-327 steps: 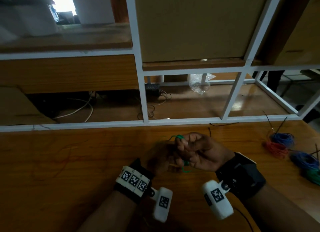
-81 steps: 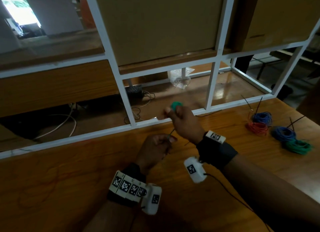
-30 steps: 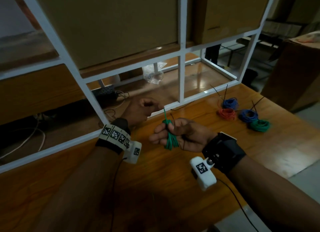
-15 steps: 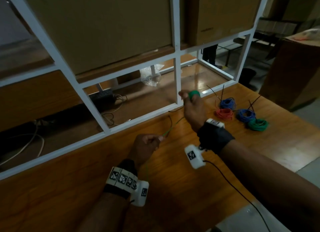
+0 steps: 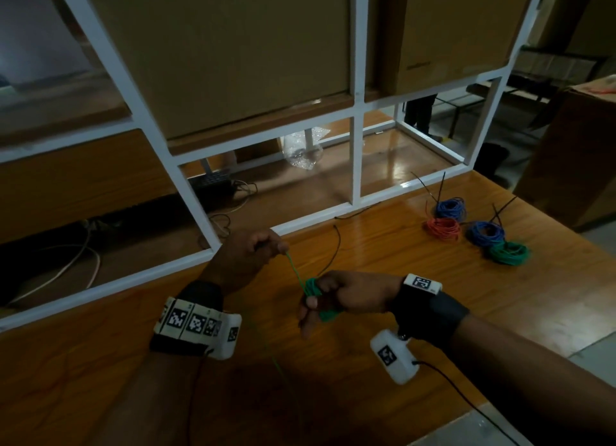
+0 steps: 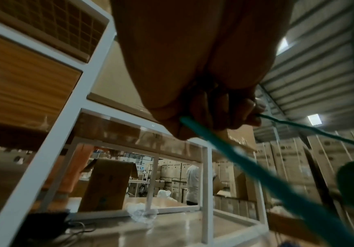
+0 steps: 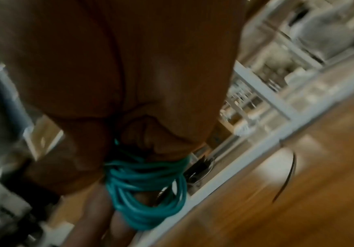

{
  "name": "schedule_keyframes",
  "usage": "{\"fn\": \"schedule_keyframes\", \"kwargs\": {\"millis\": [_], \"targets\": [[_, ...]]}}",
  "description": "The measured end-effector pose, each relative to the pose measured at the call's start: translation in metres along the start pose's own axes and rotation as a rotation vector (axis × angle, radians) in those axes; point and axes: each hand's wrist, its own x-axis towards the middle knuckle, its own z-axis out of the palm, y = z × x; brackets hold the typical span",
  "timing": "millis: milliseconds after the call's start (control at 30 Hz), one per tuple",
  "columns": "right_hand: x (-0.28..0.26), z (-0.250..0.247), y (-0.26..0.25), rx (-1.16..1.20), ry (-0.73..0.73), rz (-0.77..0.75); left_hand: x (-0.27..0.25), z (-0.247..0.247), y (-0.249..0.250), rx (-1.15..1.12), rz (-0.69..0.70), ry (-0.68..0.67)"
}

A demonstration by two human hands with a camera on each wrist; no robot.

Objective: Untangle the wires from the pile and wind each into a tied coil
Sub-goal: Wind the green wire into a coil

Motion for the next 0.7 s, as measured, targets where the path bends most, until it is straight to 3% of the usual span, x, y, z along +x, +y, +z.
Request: {"fn": "schedule_keyframes", "kwargs": {"millis": [233, 300, 433, 567, 633, 700], "targets": [[-0.001, 0.008, -0.04, 0.82, -0.298, -0.405, 0.009, 0.02, 0.015, -0.544, -0.105, 0.038], [-0.002, 0.002, -0.056, 0.97, -0.291, -0.518, 0.0, 0.035, 0.019, -0.734, -0.144, 0.071], [-0.004, -0.024, -0.075, 1.054, 0.016, -0.7, -0.02, 0.062, 0.013, -0.821, -0.376, 0.104], [-0.007, -0.048, -0.063, 1.013, 0.428, -0.674, -0.044, 0.068, -0.002, -0.813, -0.409, 0.079], [-0.003, -0.051, -0.048, 0.712, 0.718, -0.583, -0.056, 0.065, -0.005, -0.736, -0.422, 0.03], [0.006, -0.051, -0.026, 0.109, 1.017, -0.332, -0.064, 0.063, -0.007, -0.579, -0.464, 0.0]]}}
